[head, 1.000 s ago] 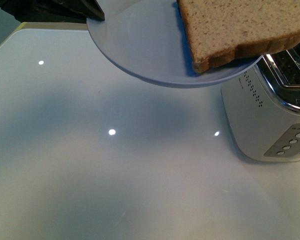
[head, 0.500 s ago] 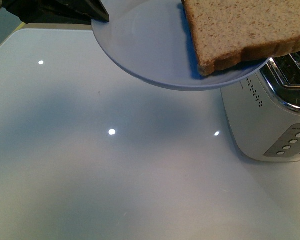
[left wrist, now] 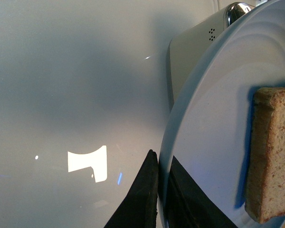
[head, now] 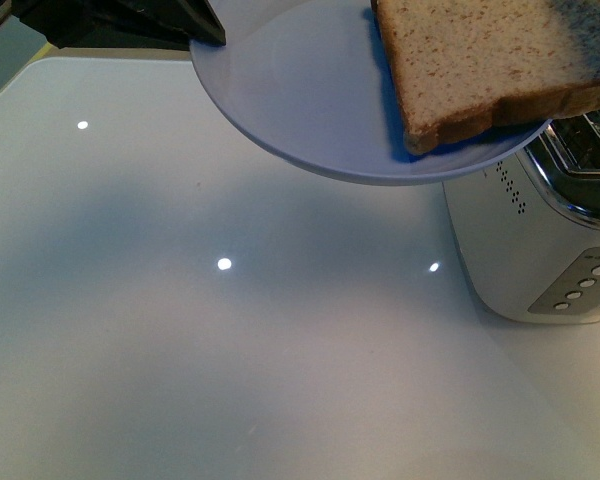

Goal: Left arm holds plate, right arm toasts bread

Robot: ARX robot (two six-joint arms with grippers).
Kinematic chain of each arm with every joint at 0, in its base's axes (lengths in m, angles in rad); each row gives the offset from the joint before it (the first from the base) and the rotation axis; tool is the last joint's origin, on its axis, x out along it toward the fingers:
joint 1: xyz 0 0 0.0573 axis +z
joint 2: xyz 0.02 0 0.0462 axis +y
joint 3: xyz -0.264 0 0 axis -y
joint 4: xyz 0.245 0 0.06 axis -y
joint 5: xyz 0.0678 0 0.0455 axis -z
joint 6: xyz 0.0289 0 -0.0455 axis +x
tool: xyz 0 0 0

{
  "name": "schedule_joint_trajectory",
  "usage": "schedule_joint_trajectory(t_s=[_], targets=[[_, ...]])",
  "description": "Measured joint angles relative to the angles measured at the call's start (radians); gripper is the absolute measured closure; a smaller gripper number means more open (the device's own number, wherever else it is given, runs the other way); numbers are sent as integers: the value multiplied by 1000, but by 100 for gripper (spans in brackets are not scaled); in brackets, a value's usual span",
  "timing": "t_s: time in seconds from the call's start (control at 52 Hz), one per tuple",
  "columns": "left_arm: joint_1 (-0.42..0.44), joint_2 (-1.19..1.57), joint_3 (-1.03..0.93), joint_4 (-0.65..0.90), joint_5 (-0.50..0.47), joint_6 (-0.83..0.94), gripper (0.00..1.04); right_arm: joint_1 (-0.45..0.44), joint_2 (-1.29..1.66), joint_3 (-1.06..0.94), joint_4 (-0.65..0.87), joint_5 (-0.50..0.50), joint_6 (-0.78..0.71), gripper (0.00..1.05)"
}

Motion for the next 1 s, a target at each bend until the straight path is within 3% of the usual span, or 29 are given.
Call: schedule_joint_trajectory(t_s=[0.154, 0.596, 0.75, 1.0], targets=[[1, 0, 0, 0, 0, 0, 102, 10, 17, 3, 9, 0, 21, 10], [4, 0, 0, 0, 5, 0, 102, 41, 16, 3, -16, 1, 31, 69], [3, 0, -1, 0, 7, 0, 102, 43, 3, 3, -27, -4, 32, 96], [3, 0, -8, 4, 8, -1, 102, 26, -61, 53, -35, -50, 73, 101]])
